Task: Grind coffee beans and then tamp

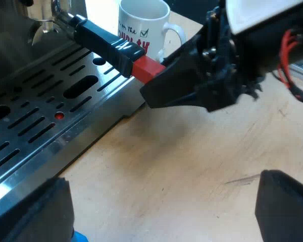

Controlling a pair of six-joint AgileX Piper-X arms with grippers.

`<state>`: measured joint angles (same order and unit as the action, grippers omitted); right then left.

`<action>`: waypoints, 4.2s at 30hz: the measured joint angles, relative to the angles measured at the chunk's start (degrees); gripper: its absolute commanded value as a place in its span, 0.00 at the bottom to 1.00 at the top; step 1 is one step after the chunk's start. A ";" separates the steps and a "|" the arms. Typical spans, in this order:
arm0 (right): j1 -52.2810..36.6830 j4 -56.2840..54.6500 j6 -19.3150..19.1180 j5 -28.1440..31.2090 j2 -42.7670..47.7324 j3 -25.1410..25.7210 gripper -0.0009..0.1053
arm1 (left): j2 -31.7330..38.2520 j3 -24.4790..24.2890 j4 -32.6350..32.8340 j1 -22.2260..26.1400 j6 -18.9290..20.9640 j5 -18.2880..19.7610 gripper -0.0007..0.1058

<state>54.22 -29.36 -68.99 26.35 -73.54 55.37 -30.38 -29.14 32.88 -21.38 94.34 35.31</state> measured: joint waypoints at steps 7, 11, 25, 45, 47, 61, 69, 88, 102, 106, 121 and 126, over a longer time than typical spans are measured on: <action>-1.26 0.43 0.00 -0.44 -1.39 0.00 0.50 | 0.00 0.00 0.00 0.00 0.00 0.00 0.72; -1.56 0.82 0.00 -0.44 -1.37 0.00 0.50 | 0.00 0.00 0.00 0.00 0.00 0.00 0.72; -4.67 1.01 0.19 -1.24 -1.37 0.25 0.50 | 0.00 0.00 0.00 0.00 0.00 0.00 0.72; -5.53 0.87 0.43 -1.29 -1.37 0.25 0.18 | 0.00 0.00 0.00 0.00 0.00 0.00 0.72; -5.53 0.55 0.70 -1.52 -1.37 0.25 0.10 | 0.00 0.00 0.00 0.00 0.00 0.00 0.72; -5.53 0.45 0.13 -2.64 -1.37 0.25 0.01 | 0.00 0.00 0.00 0.00 0.00 0.00 0.72; -5.53 0.45 0.13 -2.64 -1.37 0.25 0.01 | 0.00 0.00 0.00 0.00 0.00 0.00 0.72; 0.25 -1.79 4.09 4.47 -1.37 0.30 0.01 | 0.00 0.00 0.00 0.00 0.00 0.00 0.72; 8.65 -10.68 11.45 10.98 -1.33 -0.02 0.01 | 0.00 0.00 0.00 0.00 0.00 0.00 0.72; 10.87 -10.68 11.45 11.69 -0.83 -0.02 0.01 | 0.00 0.00 0.00 0.00 0.00 0.00 0.72; 17.92 -20.57 15.04 15.20 5.25 -0.02 0.01 | 0.86 0.00 0.00 0.00 0.00 0.00 0.72; 19.82 -20.93 15.04 16.11 7.50 -0.02 0.01 | 4.47 0.00 0.23 0.00 0.00 0.00 0.72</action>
<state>74.04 -50.29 -53.95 42.47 -66.04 55.34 -25.91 -29.14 33.11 -21.38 94.34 35.31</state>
